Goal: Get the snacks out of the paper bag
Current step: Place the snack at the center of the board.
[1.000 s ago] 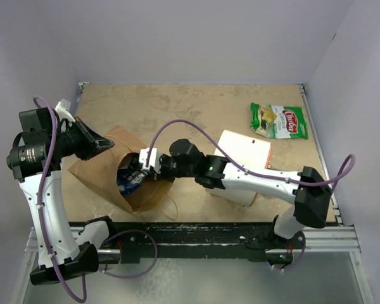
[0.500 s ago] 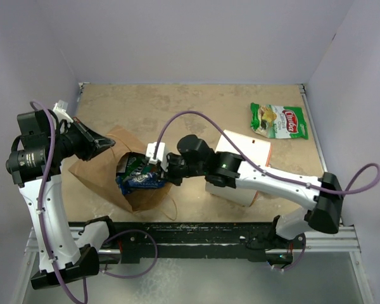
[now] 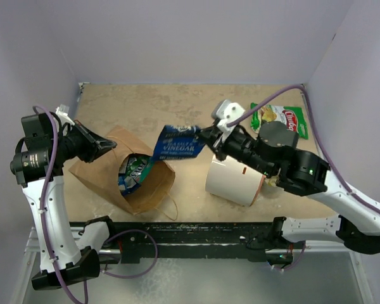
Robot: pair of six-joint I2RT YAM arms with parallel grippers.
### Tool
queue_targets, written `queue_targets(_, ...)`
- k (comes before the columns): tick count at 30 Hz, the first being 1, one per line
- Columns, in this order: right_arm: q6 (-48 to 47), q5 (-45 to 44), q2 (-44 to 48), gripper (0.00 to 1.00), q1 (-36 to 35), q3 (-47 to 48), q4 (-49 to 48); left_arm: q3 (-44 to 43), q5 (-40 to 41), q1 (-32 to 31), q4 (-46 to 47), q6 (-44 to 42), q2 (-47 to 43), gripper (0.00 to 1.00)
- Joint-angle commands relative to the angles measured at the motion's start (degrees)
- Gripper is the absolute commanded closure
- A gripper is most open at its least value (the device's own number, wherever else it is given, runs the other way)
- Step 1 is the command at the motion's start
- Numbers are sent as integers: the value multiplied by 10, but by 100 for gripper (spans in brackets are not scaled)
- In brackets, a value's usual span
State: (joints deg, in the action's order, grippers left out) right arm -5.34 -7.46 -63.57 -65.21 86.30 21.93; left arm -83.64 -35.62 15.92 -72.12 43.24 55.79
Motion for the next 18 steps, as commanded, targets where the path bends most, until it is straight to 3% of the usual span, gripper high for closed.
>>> queue_targets(1,-64,-225,-10,100,13,29,-91,1,-4,-3,33,18,-5,100)
queue_targets(13,-52,-249,-176,100,276,136,-152,1,-11,-3,61,20,5,100)
queue_targets(18,-59,-241,-203,100,370,114,-175,-9,-14,-3,61,-8,20,100)
